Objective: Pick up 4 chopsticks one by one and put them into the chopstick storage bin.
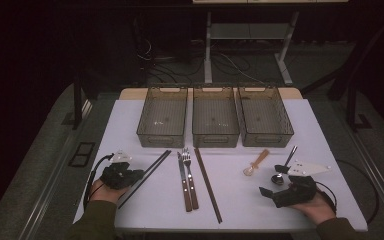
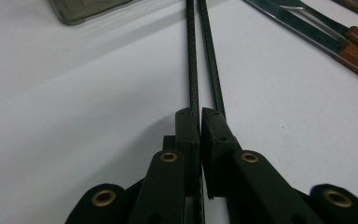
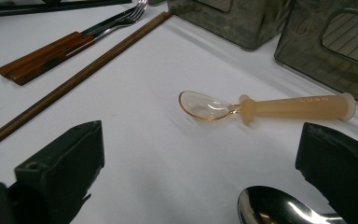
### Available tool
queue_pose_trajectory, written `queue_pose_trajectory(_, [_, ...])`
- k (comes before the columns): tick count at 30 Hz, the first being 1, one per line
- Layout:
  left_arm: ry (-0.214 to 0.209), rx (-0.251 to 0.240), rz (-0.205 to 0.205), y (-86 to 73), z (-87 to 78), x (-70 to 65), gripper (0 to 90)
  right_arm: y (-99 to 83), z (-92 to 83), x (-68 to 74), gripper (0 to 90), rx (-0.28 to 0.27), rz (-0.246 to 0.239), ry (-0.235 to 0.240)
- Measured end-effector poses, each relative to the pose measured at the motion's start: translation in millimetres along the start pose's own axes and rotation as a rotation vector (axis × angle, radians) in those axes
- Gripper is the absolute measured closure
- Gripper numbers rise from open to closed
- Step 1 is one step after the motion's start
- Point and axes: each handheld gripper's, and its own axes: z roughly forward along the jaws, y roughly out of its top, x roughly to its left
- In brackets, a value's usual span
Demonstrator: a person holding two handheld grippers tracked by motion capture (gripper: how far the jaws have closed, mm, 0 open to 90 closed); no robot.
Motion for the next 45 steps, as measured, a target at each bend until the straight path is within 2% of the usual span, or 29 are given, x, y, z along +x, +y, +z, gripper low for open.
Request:
queue_pose_trajectory(3, [0.005, 0.002, 0.001, 0.6, -1.2, 1.0, 85.3, -0.1, 0.0, 0.0, 1.3, 0.000, 0.000, -0.001])
queue_pose_trajectory(8, [0.000, -0.032, -0.006, 2.8, -7.6, 3.2, 85.3, -0.2, -0.3, 0.3, 1.3, 0.001, 0.002, -0.001])
queue_pose_trajectory(19, [-0.025, -0.035, 0.010, 5.5, -10.7, 1.9, 85.2, -0.2, 0.1, -0.4, 1.3, 0.000, 0.011, -0.001])
queue_pose_trajectory(30, [-0.054, -0.070, 0.029, 14.0, -16.3, -6.8, 85.3, -0.3, -0.1, 0.3, 1.3, -0.001, 0.006, 0.001])
queue_pose_trajectory(33, [-0.059, -0.074, 0.047, 17.4, -17.6, -8.7, 85.3, -0.3, -0.5, 0.3, 1.3, -0.002, 0.007, -0.001])
queue_pose_trajectory(40, [-0.088, -0.103, 0.045, 22.8, -20.6, -10.0, 85.2, -0.3, -0.3, 0.3, 1.3, -0.001, 0.006, 0.000])
queue_pose_trajectory(41, [-0.090, -0.114, 0.035, 23.6, -20.3, -11.2, 85.2, -0.3, -0.2, 0.1, 1.3, -0.002, 0.007, -0.001])
queue_pose_trajectory(45, [-0.099, -0.127, 0.047, 28.2, -20.4, -14.0, 85.2, -0.3, 0.0, -0.1, 1.3, -0.001, 0.005, -0.002])
